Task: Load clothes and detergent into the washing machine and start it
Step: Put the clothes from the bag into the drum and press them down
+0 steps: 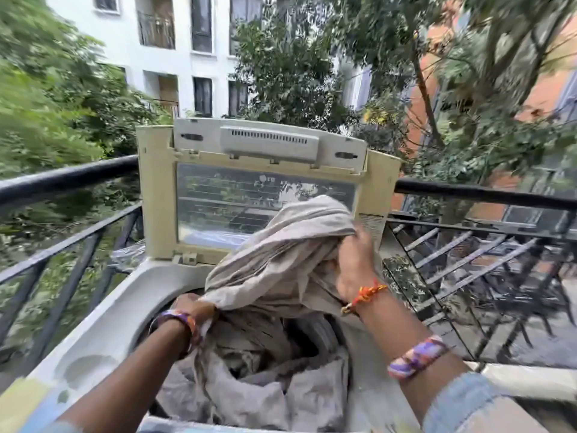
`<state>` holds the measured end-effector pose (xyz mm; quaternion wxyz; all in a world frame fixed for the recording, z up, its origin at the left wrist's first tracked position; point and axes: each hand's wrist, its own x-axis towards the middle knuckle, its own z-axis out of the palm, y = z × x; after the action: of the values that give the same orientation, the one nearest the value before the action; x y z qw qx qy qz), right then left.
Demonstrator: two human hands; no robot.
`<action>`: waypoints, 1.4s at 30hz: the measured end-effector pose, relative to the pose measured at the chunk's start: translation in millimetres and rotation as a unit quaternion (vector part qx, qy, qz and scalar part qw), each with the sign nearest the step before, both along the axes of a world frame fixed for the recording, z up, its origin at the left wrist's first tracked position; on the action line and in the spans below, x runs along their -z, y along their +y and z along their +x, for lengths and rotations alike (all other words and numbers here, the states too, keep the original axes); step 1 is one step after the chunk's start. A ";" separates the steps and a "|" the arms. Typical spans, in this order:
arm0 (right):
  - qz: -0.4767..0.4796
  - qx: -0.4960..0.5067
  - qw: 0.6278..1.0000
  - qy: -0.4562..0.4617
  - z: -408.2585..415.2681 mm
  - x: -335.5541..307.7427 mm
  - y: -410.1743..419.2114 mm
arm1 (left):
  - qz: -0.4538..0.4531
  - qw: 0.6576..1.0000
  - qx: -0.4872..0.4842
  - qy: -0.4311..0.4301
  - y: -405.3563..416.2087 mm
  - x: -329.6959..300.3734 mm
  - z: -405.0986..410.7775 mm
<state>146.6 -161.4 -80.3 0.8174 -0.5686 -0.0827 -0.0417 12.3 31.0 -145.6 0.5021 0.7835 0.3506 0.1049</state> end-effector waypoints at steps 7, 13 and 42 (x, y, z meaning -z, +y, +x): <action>-0.648 -0.406 0.631 -0.127 -49.3 149.7 29.9 | 0.258 0.916 0.220 0.213 8.5 -9.2 -21.8; -0.664 -0.424 0.597 -0.150 -50.7 79.4 3.1 | 0.331 0.878 0.249 0.240 -3.4 -14.3 -3.5; -0.395 -0.106 0.891 0.195 15.1 277.6 -206.7 | 0.360 0.902 0.212 0.104 -264.9 38.9 150.8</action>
<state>161.6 -368.1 -357.9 0.5245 -0.8292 0.0084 0.1933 163.1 -233.9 -184.5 0.1565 0.9733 0.1649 0.0328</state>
